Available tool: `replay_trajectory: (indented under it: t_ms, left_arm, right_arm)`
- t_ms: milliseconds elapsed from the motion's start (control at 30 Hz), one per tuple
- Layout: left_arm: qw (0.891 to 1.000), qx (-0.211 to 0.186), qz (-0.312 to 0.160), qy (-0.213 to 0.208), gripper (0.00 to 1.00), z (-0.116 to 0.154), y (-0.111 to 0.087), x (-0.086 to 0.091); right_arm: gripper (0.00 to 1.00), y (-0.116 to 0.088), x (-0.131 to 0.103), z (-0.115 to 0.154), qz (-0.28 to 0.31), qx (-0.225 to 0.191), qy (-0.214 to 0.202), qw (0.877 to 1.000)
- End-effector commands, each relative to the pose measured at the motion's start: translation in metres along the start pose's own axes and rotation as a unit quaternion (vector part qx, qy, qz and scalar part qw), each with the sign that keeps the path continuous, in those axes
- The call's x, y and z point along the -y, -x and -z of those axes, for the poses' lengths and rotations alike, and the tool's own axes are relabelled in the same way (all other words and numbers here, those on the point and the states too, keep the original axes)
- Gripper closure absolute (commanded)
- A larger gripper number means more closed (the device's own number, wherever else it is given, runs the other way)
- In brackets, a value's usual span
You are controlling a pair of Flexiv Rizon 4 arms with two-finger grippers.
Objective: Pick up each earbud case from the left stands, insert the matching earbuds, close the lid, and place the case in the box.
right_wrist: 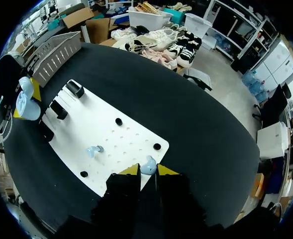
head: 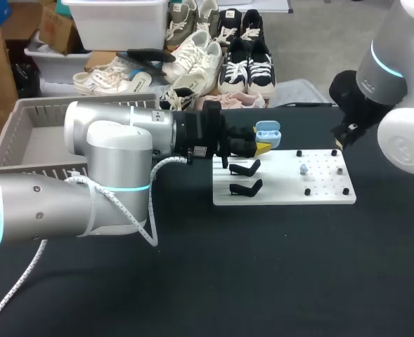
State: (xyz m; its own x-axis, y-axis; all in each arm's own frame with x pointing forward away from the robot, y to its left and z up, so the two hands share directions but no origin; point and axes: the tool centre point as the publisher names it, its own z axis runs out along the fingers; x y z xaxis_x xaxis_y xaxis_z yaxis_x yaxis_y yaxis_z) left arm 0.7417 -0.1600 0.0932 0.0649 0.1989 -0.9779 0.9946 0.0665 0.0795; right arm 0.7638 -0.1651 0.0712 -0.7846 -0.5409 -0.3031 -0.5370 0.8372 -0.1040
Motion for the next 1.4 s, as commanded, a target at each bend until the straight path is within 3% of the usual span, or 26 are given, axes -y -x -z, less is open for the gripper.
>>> replay_trajectory:
  t_ms: [33, 300, 633, 1367, 1400]
  left_arm:
    - [1.000, 0.001, 0.000, 0.000, 1.00, 0.000, -0.001, 0.000]
    - [1.000, 0.001, 0.000, 0.000, 1.00, 0.000, -0.001, 0.000]
    - [1.000, 0.001, 0.000, 0.000, 1.00, 0.000, -0.001, 0.000]
    - [1.000, 0.001, 0.000, 0.000, 1.00, 0.000, -0.001, 0.000]
    - [1.000, 0.001, 0.000, 0.000, 1.00, 0.000, -0.001, 0.000]
  right_arm:
    - [1.00, -0.024, -0.016, 0.034, 0.011, 0.022, -0.006, 1.000]
    - [1.00, -0.042, -0.045, 0.061, 0.041, 0.015, 0.007, 0.999]
    - [1.00, -0.056, -0.070, 0.077, 0.064, -0.015, 0.001, 0.998]
    - [1.00, -0.057, -0.071, 0.078, 0.066, -0.015, 0.001, 0.998]
    - [1.00, -0.049, -0.073, 0.079, 0.041, -0.023, -0.009, 0.999]
